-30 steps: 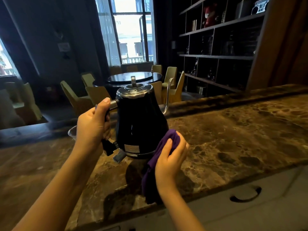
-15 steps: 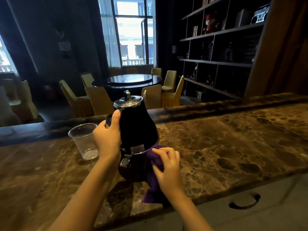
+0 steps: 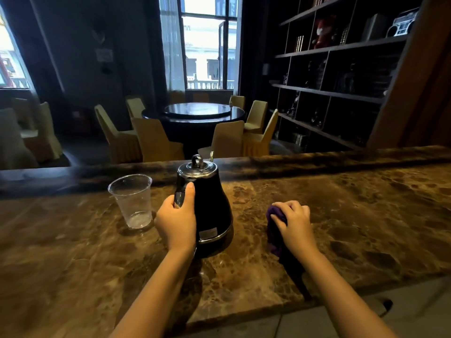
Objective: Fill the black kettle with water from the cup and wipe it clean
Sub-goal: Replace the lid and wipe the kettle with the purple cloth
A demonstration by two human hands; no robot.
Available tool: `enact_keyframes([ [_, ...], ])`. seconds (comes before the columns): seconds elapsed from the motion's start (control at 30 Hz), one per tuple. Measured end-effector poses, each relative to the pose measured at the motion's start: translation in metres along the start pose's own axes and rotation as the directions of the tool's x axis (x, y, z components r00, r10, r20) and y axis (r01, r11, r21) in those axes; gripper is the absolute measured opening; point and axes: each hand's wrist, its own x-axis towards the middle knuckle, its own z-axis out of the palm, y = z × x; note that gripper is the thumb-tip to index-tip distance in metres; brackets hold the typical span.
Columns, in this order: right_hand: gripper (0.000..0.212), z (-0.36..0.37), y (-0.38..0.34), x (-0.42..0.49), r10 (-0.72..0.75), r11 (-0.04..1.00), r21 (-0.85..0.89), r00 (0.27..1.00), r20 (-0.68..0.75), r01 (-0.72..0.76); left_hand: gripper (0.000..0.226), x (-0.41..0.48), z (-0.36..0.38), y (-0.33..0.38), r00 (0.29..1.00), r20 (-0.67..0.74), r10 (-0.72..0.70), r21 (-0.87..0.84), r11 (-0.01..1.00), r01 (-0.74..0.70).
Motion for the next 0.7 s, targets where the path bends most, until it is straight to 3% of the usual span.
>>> enact_keyframes([
  [0.23, 0.034, 0.035, 0.002, -0.012, 0.011, 0.995, -0.096, 0.981, 0.193, 0.007, 0.042, -0.006, 0.009, -0.013, 1.000, 0.007, 0.019, 0.003, 1.000, -0.019],
  [0.47, 0.030, 0.040, 0.001, -0.006, 0.025, 0.993, -0.119, 0.979, 0.204, 0.000, 0.029, -0.034, 0.023, -0.023, 0.987, 0.042, 0.154, 0.044, 0.987, -0.156],
  [0.7, 0.028, 0.047, -0.007, -0.001, 0.034, 0.988, -0.156, 0.980, 0.196, -0.003, 0.023, -0.043, 0.036, -0.021, 0.970, 0.191, 0.152, 0.060, 0.984, -0.167],
])
